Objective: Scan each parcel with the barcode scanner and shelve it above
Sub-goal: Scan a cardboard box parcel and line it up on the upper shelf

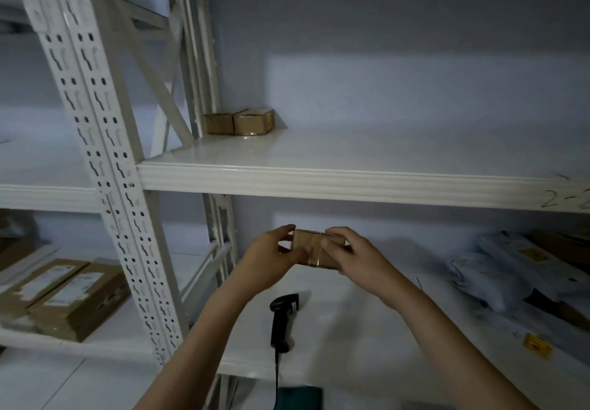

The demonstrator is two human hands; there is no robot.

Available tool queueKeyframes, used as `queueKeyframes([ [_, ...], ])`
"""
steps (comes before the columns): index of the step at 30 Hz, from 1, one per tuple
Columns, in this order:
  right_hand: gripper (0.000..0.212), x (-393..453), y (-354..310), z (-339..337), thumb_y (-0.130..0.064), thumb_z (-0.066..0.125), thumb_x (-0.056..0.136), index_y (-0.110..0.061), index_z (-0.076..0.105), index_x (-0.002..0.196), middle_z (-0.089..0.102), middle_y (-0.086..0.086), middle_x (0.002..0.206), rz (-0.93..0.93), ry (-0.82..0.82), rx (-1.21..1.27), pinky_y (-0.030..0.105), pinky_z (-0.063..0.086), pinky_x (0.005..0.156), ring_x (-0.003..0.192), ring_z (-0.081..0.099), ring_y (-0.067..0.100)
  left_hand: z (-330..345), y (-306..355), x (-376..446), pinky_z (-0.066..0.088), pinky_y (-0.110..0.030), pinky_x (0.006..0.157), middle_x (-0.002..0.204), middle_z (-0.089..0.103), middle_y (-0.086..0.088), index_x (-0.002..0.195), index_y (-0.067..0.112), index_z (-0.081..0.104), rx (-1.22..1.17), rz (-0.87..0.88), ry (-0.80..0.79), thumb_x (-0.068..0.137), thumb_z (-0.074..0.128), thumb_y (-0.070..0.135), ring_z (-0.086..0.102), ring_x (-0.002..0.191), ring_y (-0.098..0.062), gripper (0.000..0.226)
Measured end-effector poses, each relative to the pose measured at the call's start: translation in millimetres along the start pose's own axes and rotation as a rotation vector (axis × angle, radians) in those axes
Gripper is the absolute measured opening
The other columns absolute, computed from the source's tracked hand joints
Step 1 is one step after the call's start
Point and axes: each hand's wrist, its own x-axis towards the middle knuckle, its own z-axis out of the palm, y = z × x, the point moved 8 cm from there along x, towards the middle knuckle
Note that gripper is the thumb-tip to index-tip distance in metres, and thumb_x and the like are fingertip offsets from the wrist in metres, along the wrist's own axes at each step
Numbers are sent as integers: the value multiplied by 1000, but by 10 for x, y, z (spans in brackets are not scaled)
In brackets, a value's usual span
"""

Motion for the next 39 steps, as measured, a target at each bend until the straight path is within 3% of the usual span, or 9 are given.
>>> queueKeyframes([
  [4,30,-55,-450,99,-52,56,95,-40,58,122,62,-11,118,-53,39,-58,40,53,97,106,62,11,-394,103,-142,43,2,59,99,57,29,131,41,53,-75,95,33,87,69,38,60,77,20,47],
  [10,29,-161,-971,275,-51,58,94,-41,59,121,65,-10,116,-121,140,-74,24,47,83,103,62,8,-898,216,-303,54,-20,82,116,66,15,127,37,58,-128,188,69,89,68,34,66,94,0,40],
  [17,24,-471,-1576,282,-49,59,94,-39,52,114,69,-2,100,-206,211,-52,38,55,88,91,66,15,-1417,554,-558,55,-22,83,104,70,14,114,45,61,-123,295,100,86,66,46,68,85,4,29],
  [21,22,-637,-1975,153,-50,59,93,-43,52,112,66,-13,91,-323,282,-90,8,46,63,78,63,-1,-1666,840,-675,55,-12,75,105,69,20,115,50,59,-148,403,189,85,68,45,67,85,7,31],
  [23,26,-635,-2136,86,-47,60,94,-43,50,117,65,-17,95,-376,326,-86,3,45,62,83,62,-8,-1709,970,-632,53,-9,77,109,66,21,120,45,58,-165,464,232,87,68,38,64,92,9,35],
  [26,34,-462,-2224,16,-42,60,97,-39,48,128,63,-16,108,-416,366,-98,9,51,72,96,64,-2,-1682,1045,-381,52,-8,81,116,64,18,125,33,59,-174,499,288,89,67,28,61,97,10,37],
  [30,31,-42,-2061,-73,-33,61,98,-28,52,127,66,7,111,-369,416,-200,24,49,73,91,64,19,-1455,924,125,55,-26,86,112,68,3,125,24,60,-59,448,309,89,67,25,65,98,-12,37],
  [34,33,332,-1932,-142,-26,63,96,-23,51,126,62,4,120,-349,447,-288,27,44,76,94,59,21,-1288,787,488,46,-23,83,118,68,-2,129,22,56,84,424,335,90,66,24,63,105,-20,41],
  [39,24,608,-2007,-185,-17,63,94,-19,59,118,63,7,118,-398,534,-514,33,51,83,101,62,26,-1316,814,755,53,-40,81,116,66,-6,126,22,57,310,472,432,91,60,17,60,104,-28,36],
])
